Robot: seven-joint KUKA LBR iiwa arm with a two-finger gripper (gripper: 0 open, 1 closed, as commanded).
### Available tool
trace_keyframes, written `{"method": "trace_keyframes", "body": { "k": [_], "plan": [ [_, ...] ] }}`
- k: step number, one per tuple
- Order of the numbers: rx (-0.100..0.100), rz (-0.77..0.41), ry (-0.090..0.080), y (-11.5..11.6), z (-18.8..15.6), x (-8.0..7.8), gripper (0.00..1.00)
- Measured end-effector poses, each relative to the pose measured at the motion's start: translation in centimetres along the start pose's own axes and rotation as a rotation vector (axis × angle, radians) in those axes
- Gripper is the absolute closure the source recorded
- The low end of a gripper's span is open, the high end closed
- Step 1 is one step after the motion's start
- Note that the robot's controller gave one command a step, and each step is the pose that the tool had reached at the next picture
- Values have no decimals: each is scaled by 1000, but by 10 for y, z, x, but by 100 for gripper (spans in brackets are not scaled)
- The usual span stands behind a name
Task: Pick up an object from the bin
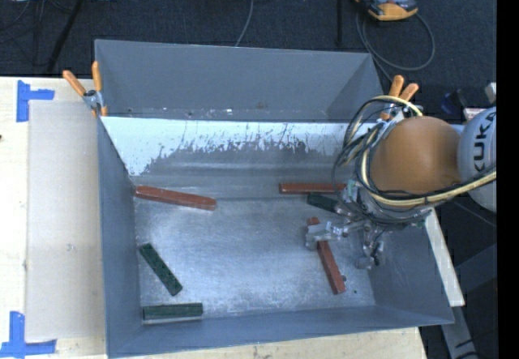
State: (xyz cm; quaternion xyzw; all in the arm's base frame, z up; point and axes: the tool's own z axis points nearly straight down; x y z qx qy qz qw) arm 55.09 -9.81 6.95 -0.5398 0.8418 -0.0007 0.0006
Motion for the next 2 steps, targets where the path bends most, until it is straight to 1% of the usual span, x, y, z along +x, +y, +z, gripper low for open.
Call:
{"method": "trace_keyframes", "body": {
  "k": [1, 2],
  "plan": [
    [-3, 1, -2, 1, 0, -2, 100],
    [6, 42, -3, -17, -164, -1, 100]
  ]
}}
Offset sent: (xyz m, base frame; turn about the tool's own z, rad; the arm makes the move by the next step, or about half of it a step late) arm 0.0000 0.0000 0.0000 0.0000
